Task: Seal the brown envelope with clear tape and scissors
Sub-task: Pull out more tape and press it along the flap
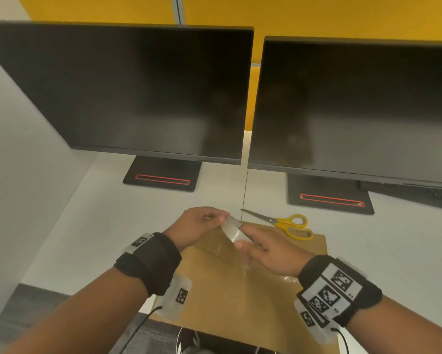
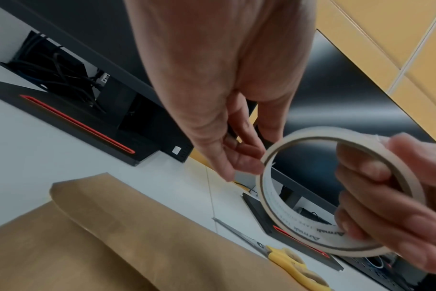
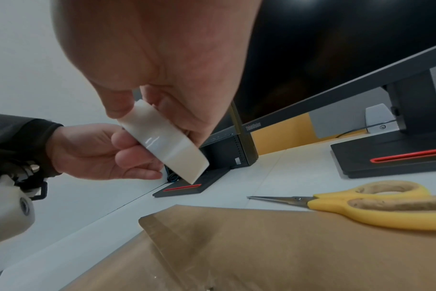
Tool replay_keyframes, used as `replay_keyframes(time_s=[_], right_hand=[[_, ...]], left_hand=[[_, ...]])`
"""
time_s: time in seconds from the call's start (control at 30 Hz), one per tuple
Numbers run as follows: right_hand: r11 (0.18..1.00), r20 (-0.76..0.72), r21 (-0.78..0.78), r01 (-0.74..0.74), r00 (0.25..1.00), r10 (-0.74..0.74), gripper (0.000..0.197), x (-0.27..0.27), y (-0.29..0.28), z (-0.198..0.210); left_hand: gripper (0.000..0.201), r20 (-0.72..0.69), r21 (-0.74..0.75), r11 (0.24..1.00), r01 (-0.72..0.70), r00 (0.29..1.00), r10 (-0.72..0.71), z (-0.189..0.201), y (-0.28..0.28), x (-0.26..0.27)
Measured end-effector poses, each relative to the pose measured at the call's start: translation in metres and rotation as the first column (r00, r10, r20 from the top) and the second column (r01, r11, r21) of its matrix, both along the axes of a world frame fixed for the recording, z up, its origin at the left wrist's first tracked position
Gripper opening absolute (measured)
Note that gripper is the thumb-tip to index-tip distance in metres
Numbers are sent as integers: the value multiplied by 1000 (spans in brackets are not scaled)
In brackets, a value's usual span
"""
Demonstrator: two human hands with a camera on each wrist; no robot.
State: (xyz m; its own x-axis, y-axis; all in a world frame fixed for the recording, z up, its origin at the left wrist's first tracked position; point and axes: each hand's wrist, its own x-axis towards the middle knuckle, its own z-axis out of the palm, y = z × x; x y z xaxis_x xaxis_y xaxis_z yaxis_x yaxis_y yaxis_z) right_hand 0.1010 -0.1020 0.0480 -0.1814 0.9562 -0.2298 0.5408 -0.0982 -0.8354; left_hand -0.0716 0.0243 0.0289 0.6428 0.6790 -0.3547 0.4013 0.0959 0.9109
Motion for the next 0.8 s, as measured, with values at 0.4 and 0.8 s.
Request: replay_keyframes(time_s=[0.4, 0.8], right_hand=[[1000, 25, 1, -16, 1000, 15, 28, -6, -7, -4], [995, 26, 93, 25, 999, -27, 27, -7, -15, -8]], left_hand=[[16, -58, 64, 998, -14, 998, 17, 1, -2, -3], [27, -54, -64, 997, 48, 997, -51, 8, -15, -7]])
